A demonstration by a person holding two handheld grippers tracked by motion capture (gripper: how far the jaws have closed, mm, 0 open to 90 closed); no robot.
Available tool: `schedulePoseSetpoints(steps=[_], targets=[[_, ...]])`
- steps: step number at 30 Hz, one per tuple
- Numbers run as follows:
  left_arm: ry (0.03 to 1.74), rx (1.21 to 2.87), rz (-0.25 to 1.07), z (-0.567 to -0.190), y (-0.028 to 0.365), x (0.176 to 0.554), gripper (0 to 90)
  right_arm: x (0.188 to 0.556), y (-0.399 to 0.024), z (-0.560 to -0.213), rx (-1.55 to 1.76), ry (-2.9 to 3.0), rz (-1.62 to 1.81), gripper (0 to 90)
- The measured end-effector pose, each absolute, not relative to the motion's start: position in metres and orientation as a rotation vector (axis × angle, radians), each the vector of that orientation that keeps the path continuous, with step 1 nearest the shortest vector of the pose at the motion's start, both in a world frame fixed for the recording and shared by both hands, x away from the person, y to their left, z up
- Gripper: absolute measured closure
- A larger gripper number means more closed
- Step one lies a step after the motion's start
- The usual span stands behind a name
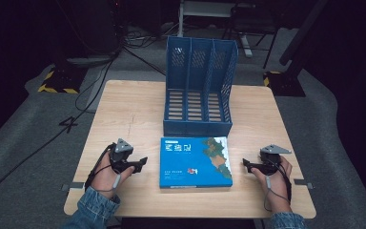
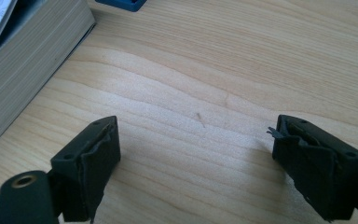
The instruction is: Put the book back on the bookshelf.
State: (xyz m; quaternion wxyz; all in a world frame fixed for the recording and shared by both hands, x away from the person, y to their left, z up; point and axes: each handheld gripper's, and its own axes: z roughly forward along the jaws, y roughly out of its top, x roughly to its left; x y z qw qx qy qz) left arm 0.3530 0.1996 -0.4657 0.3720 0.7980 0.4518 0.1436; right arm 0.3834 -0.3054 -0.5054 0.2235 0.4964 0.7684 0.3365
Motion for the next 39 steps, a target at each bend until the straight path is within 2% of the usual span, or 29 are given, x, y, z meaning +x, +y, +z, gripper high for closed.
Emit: schedulePoseSetpoints(steps=[9, 11, 18, 22, 31, 39], targets=[[1.109, 2.067, 0.282, -0.468, 0.172, 0.353, 29.8, 0.384, -0.305, -0.505, 1.364, 2.124, 0.929, 15.4], [1.106, 2.066, 0.236, -0.470, 0.164, 0.354, 30.4, 0.383, -0.305, -0.505, 1.350, 2.134, 0.932, 17.7], [1.087, 2.090, 0.210, -0.477, 0.149, 0.355, 30.5, 0.378, -0.294, -0.496, 1.325, 2.258, 0.910, 24.0], [1.076, 2.084, 0.199, -0.479, 0.147, 0.356, 29.6, 0.372, -0.280, -0.488, 1.250, 2.351, 0.920, 21.4], [1.057, 2.010, 0.182, -0.488, 0.147, 0.357, 28.7, 0.357, -0.254, -0.465, 1.168, 2.431, 0.966, 21.7], [1.047, 1.981, 0.157, -0.492, 0.144, 0.357, 28.8, 0.350, -0.238, -0.465, 1.128, 2.523, 1.013, 17.4]])
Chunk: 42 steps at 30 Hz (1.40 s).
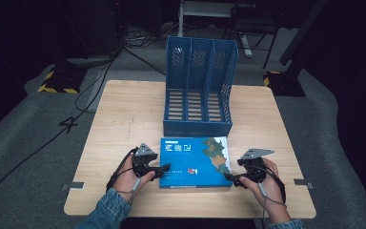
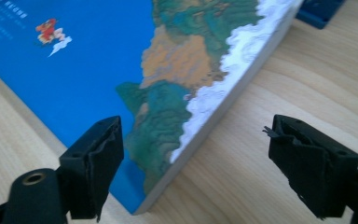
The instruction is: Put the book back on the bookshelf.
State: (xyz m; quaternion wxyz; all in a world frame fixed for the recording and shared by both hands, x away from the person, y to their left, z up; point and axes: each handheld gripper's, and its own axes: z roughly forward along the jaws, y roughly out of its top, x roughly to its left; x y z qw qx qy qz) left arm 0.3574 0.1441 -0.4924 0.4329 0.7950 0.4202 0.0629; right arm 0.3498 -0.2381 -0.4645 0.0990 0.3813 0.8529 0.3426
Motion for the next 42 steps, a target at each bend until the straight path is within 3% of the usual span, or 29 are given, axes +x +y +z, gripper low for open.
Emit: schedulePoseSetpoints(steps=[10, 18, 22, 29, 36, 42], targets=[[1.052, 1.968, 0.085, -0.495, 0.141, 0.361, 27.5, 0.343, -0.219, -0.480, 1.173, 2.507, 1.116, 11.0], [1.069, 2.007, 0.104, -0.489, 0.138, 0.362, 27.9, 0.339, -0.220, -0.487, 1.256, 2.490, 1.181, 7.7], [1.059, 2.026, 0.172, -0.485, 0.136, 0.359, 35.7, 0.339, -0.215, -0.494, 1.189, 2.581, 1.096, 0.0], [0.981, 2.067, 0.273, -0.479, 0.134, 0.355, 45.0, 0.338, -0.213, -0.495, 1.180, 2.577, 1.082, 0.0], [0.935, 2.024, 0.267, -0.472, 0.137, 0.352, 59.9, 0.337, -0.213, -0.495, 1.178, 2.571, 1.085, 0.0], [0.915, 2.016, 0.261, -0.469, 0.136, 0.348, 66.3, 0.337, -0.213, -0.495, 1.167, 2.574, 1.084, 0.0]])
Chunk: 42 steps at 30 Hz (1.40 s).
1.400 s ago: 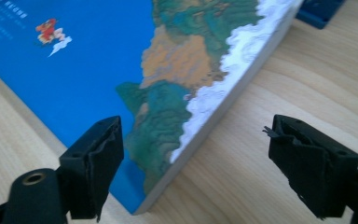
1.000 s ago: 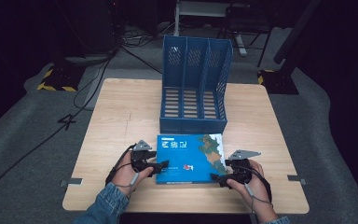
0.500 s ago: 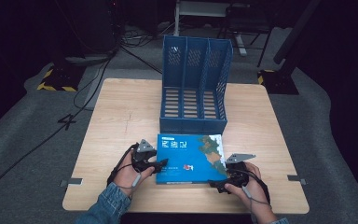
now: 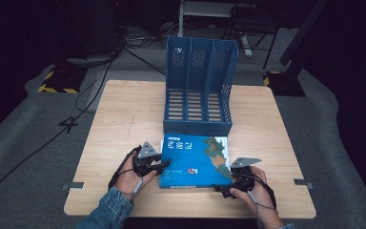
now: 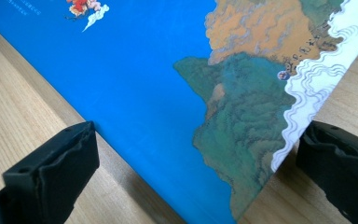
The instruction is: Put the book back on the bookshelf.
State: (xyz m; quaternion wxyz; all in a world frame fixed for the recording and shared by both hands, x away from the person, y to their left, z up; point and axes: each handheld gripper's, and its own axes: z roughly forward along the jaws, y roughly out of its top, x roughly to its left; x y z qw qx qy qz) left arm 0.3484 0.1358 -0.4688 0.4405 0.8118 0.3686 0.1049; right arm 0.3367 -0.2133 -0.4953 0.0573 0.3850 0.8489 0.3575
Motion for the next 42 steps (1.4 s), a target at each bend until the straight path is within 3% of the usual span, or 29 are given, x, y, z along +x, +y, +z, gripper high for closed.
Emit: schedulePoseSetpoints(steps=[6, 10, 16, 27, 42], targets=[[0.930, 1.995, 0.168, -0.465, 0.144, 0.350, 80.2, 0.335, -0.213, -0.496, 1.143, 2.576, 1.064, 0.1], [0.916, 2.001, 0.160, -0.460, 0.144, 0.349, 84.8, 0.332, -0.213, -0.496, 1.106, 2.575, 1.047, 3.2], [0.900, 2.031, 0.086, -0.444, 0.145, 0.350, 85.7, 0.327, -0.226, -0.492, 1.125, 2.578, 1.080, 16.9], [0.850, 2.077, 0.098, -0.423, 0.135, 0.346, 86.3, 0.316, -0.224, -0.469, 1.038, 2.464, 1.151, 16.1], [0.814, 2.070, 0.084, -0.404, 0.125, 0.353, 86.5, 0.314, -0.171, -0.456, 0.794, 2.498, 1.203, 15.9]])
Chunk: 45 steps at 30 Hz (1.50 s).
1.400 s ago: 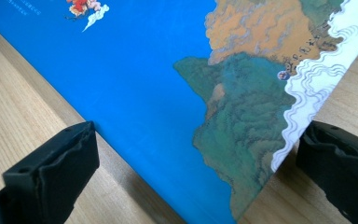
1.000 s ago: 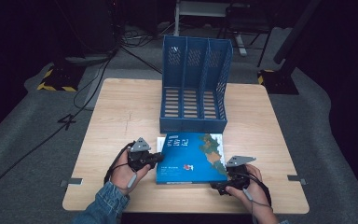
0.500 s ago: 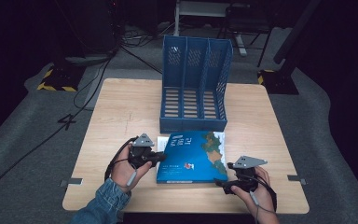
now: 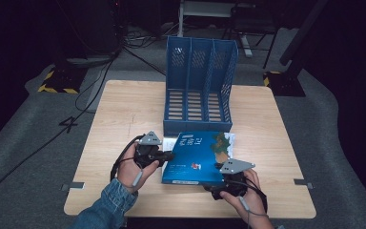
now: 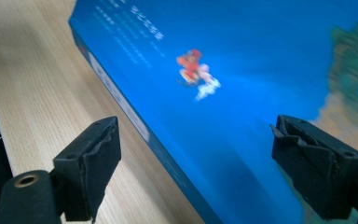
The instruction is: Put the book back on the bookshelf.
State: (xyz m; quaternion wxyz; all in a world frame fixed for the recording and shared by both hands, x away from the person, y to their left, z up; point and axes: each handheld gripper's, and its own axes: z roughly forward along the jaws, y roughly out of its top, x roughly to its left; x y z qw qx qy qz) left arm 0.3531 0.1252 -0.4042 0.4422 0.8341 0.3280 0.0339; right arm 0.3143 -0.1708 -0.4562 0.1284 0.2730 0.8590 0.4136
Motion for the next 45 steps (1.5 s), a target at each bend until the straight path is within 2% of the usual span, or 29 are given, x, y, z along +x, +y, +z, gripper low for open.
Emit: schedulePoseSetpoints(steps=[8, 17, 21, 23, 28, 45], targets=[[0.826, 2.094, 0.107, -0.400, 0.112, 0.359, 86.5, 0.318, -0.151, -0.458, 0.710, 2.521, 1.185, 16.8], [0.886, 2.088, 0.021, -0.400, 0.103, 0.377, 86.5, 0.324, -0.131, -0.462, 0.633, 2.540, 1.153, 15.6], [0.883, 2.089, 0.038, -0.401, 0.100, 0.379, 86.5, 0.326, -0.128, -0.466, 0.644, 2.498, 1.152, 15.1], [0.875, 2.085, 0.038, -0.401, 0.101, 0.378, 86.5, 0.326, -0.126, -0.467, 0.637, 2.477, 1.155, 13.0], [0.873, 2.087, 0.031, -0.403, 0.102, 0.378, 86.5, 0.324, -0.117, -0.473, 0.618, 2.476, 1.147, 0.2], [0.887, 2.090, 0.003, -0.406, 0.101, 0.381, 86.5, 0.322, -0.096, -0.489, 0.547, 2.292, 1.039, 0.0]])
